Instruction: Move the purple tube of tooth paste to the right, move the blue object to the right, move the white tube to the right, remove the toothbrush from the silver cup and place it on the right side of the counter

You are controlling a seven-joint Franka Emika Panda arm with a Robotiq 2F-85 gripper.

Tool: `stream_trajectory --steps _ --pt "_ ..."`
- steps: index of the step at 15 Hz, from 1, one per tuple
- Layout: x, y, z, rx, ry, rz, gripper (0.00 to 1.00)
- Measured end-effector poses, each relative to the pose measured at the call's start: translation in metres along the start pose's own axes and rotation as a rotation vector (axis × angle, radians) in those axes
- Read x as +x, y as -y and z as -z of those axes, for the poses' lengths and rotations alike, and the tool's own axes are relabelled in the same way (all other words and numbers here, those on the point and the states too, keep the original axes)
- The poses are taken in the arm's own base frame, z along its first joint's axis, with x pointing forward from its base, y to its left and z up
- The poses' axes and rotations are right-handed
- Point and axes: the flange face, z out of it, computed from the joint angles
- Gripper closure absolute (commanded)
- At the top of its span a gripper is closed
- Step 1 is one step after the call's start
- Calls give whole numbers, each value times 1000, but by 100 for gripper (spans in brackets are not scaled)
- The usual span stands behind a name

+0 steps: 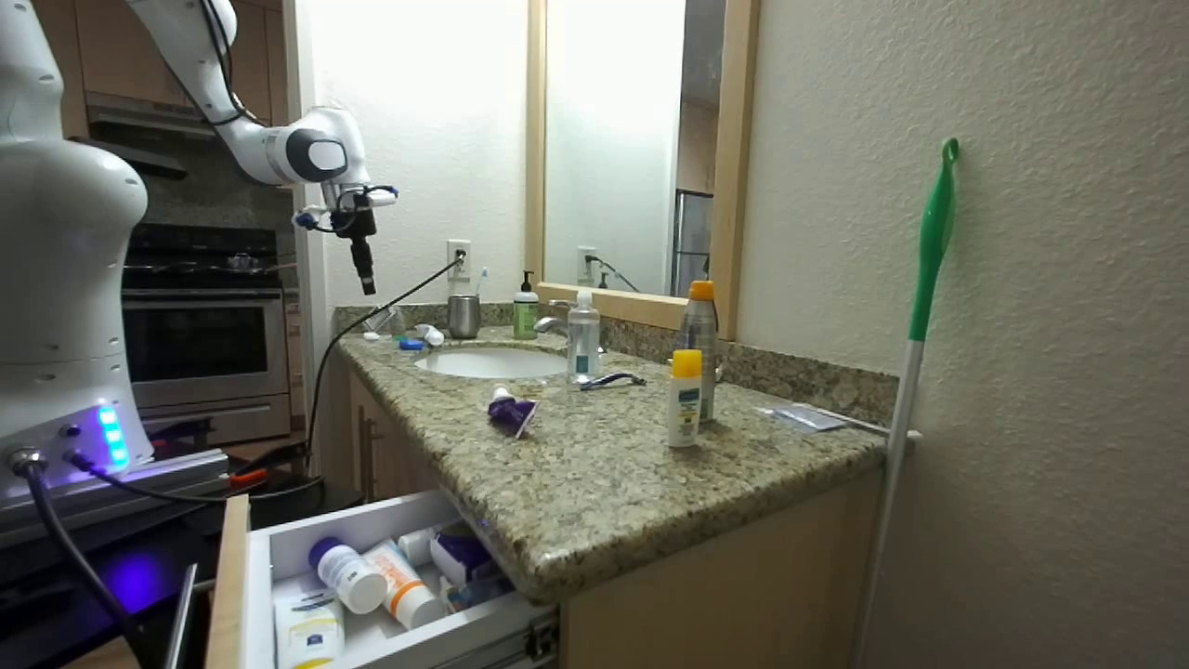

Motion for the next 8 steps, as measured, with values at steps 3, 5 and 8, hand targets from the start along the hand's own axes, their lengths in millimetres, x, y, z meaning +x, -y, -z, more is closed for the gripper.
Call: stream_trajectory --steps 3,5,8 --pt "32 -2 -16 -53 107 71 0" --pt "58 0 -20 -94 68 47 0" --pt "66 3 -26 -108 63 37 0"
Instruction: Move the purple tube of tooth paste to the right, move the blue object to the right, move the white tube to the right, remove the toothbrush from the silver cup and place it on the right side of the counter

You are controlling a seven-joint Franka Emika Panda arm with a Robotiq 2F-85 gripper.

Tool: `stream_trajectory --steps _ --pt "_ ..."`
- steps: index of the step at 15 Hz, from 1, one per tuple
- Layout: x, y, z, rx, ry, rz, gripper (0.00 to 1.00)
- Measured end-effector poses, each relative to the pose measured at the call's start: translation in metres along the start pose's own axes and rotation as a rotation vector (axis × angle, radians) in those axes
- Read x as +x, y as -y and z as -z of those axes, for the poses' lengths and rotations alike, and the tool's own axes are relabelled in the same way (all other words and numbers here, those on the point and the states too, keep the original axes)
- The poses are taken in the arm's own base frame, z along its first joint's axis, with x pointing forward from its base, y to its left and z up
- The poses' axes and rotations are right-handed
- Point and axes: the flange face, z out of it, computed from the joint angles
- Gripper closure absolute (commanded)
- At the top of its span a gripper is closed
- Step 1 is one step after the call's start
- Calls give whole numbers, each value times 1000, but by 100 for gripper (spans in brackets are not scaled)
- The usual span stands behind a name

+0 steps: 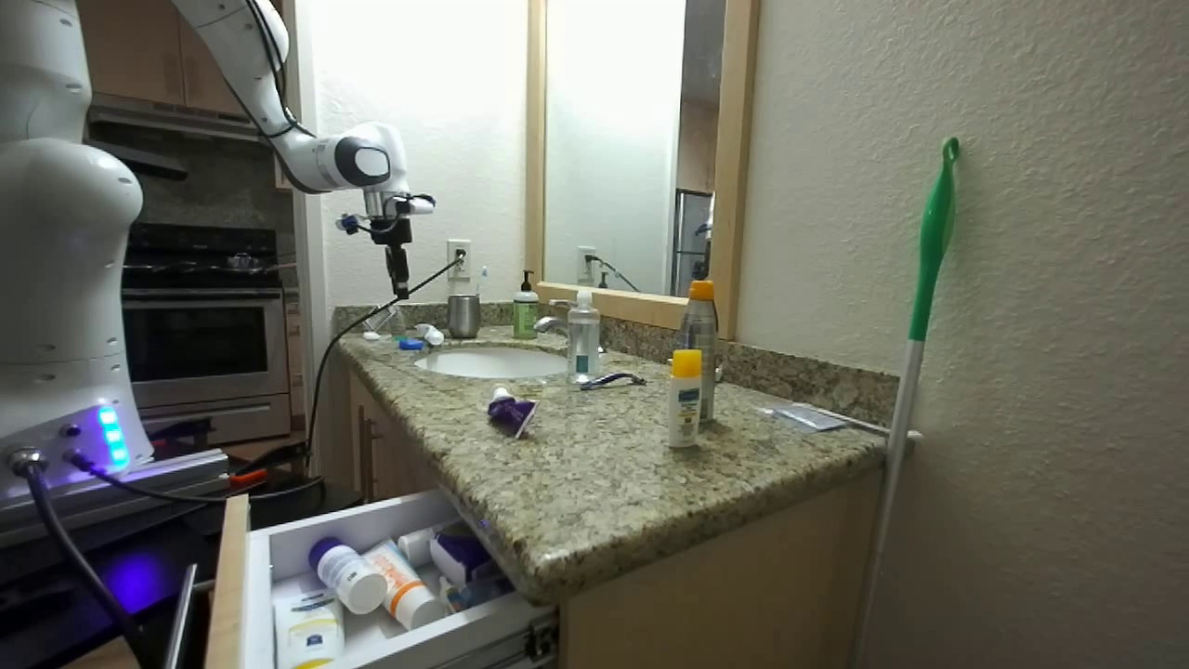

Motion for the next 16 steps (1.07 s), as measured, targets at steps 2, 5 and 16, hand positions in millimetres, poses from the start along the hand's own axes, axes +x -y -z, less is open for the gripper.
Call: stream_trajectory --steps 2,5,16 --pt "-5 1 -3 26 55 49 0" --pt "-5 6 -13 75 123 188 0" --pt "-1 48 -68 -49 44 385 0"
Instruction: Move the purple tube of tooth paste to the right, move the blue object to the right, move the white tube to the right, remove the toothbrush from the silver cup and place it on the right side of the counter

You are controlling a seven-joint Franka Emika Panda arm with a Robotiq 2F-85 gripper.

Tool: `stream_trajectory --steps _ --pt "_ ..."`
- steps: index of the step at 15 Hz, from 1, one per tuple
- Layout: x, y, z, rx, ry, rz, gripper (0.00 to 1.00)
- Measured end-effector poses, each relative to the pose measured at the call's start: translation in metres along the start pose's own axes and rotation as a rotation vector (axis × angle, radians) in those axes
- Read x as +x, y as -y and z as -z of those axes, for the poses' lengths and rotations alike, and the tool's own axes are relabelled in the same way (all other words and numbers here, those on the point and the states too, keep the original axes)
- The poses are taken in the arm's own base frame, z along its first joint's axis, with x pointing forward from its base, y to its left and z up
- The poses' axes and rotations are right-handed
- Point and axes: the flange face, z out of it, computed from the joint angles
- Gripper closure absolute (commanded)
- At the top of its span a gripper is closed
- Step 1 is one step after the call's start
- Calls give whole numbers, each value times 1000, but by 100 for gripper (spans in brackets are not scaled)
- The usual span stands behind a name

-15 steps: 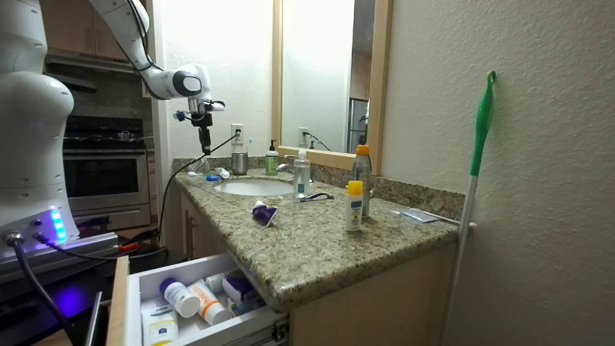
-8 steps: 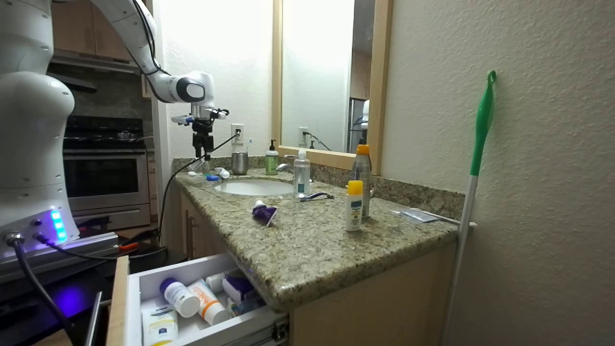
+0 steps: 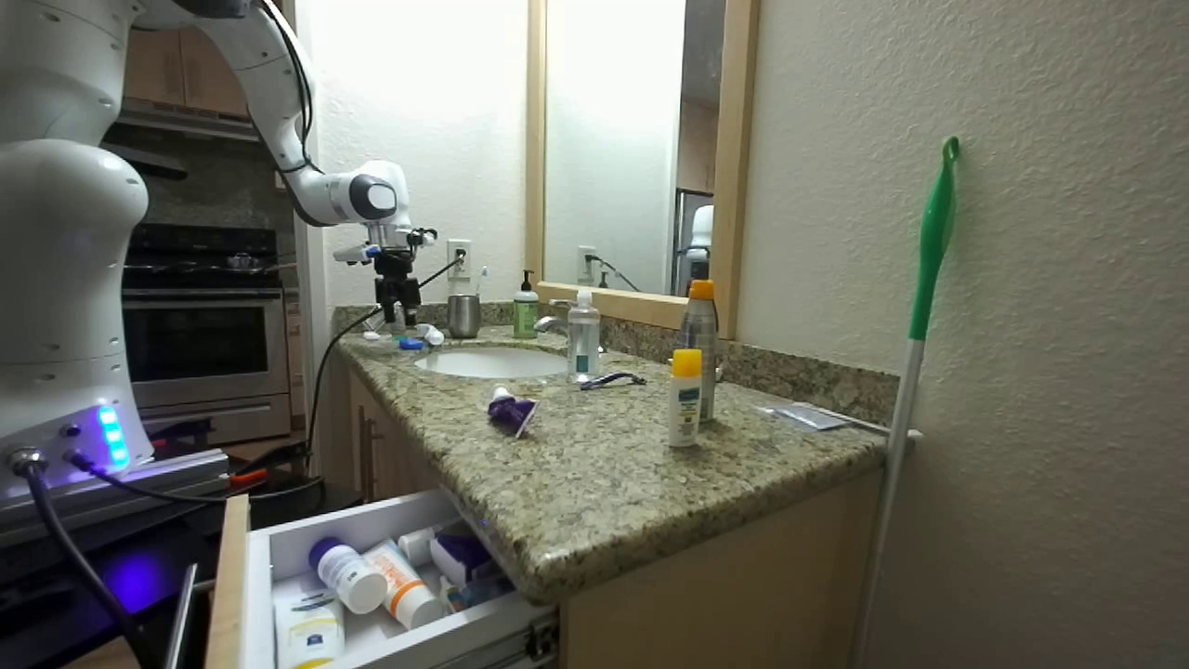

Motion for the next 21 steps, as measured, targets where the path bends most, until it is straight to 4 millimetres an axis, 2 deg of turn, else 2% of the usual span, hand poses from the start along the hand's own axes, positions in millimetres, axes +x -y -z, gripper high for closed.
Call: stream_trajectory --steps 4,10,16,21 --pt "4 1 -8 9 -18 -12 0" --pt "9 20 -19 51 -79 -23 0" --pt "11 8 -30 32 -63 -63 0" --pt "11 10 -30 33 -62 -61 0"
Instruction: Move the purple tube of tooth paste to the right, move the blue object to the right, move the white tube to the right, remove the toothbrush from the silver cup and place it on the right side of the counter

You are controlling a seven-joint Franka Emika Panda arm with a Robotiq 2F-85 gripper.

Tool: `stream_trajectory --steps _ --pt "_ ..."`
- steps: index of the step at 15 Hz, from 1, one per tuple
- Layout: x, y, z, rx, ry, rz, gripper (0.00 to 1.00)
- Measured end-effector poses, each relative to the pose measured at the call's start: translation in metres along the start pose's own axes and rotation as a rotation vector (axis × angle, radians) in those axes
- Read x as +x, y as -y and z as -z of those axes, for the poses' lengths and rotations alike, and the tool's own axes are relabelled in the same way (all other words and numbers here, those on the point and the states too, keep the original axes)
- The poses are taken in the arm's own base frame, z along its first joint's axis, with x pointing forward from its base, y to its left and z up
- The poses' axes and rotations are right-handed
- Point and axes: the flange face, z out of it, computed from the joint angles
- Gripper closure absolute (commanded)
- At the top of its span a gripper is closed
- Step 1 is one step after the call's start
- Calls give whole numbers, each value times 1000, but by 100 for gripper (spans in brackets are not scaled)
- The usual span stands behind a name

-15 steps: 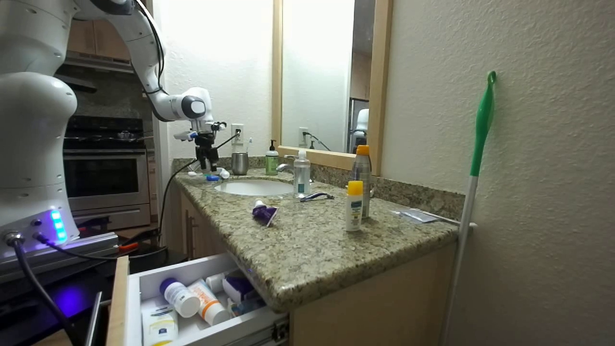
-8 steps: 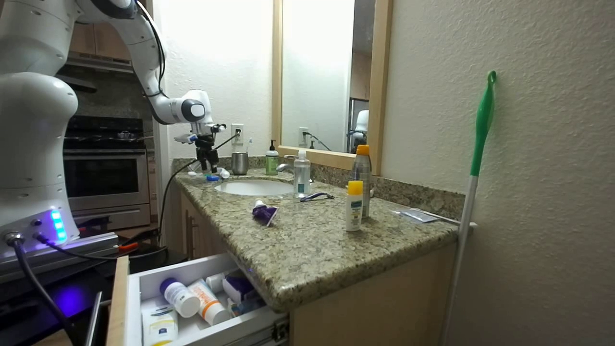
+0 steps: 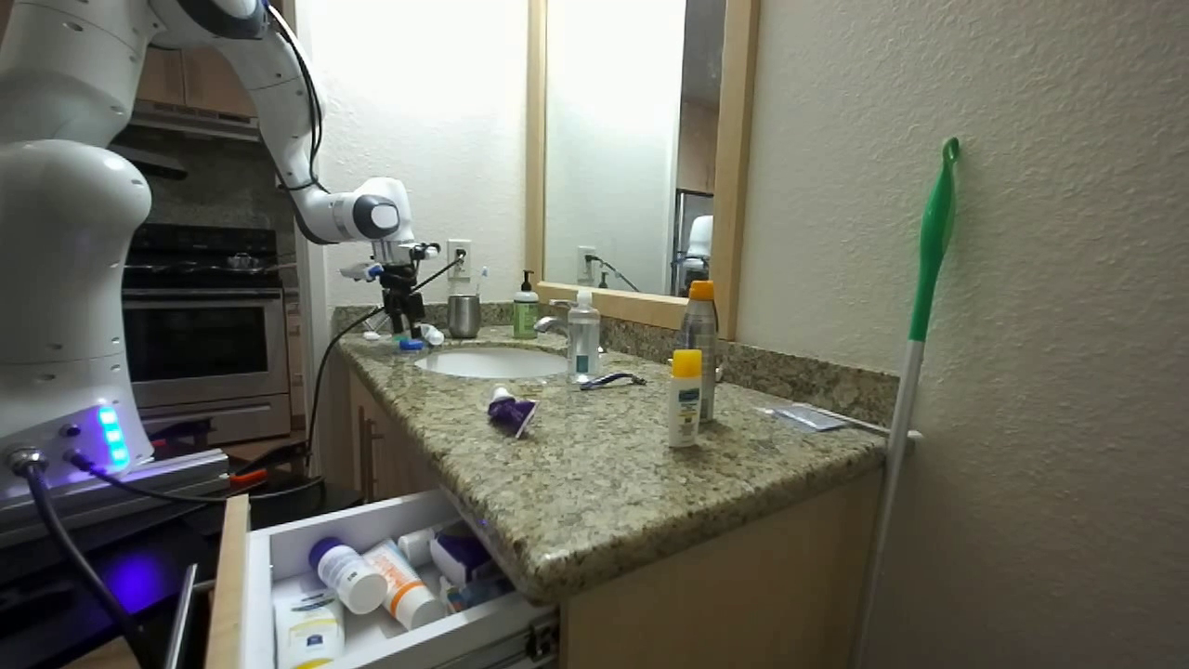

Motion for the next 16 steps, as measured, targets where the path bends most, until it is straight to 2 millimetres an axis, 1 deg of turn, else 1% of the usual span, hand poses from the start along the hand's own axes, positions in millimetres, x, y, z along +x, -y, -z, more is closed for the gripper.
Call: stream_trajectory --steps 6,10,14,16 --pt "-3 1 -10 -1 22 -9 0" --pt "-3 2 -9 1 18 -7 0" --pt "3 -6 -9 -16 -11 -23 0" --pt "2 -6 -9 -16 -11 -23 0"
